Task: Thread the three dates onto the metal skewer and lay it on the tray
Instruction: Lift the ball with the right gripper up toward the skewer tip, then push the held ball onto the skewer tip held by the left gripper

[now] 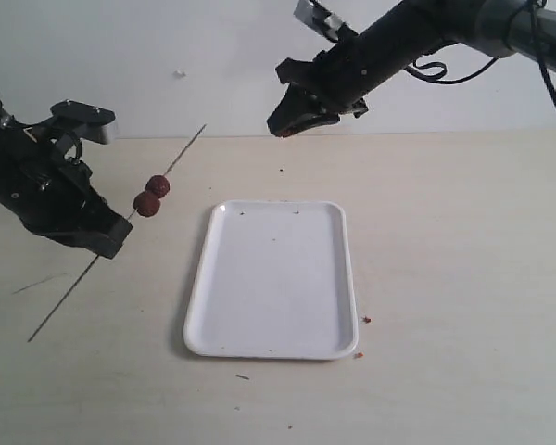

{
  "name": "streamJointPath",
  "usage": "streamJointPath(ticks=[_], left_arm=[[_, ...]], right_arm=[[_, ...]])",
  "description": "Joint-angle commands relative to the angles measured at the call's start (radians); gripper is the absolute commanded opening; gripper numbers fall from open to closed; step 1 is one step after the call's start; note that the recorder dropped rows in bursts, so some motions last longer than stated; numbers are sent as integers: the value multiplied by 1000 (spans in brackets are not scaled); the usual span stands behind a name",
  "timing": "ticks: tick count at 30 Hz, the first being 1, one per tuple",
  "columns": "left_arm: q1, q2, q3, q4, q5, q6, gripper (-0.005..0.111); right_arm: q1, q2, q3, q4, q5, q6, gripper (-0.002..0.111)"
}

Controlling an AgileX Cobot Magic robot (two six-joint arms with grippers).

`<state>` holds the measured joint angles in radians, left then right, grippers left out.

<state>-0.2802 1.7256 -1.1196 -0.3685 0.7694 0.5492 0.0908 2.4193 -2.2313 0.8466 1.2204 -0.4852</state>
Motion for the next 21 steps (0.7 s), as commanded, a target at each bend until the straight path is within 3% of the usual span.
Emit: streamJointPath(ticks=[1,11,21], left_arm=[[2,-4,2,-95,6,95,0],[2,-4,2,-102,-1,203,0],[2,-4,2,-59,-77,366,0]], right_arm=[[-11,-10,-2,171,1,3,19],[-11,-10,-2,223,1,27,19],[-11,-10,-2,150,1,67,19]])
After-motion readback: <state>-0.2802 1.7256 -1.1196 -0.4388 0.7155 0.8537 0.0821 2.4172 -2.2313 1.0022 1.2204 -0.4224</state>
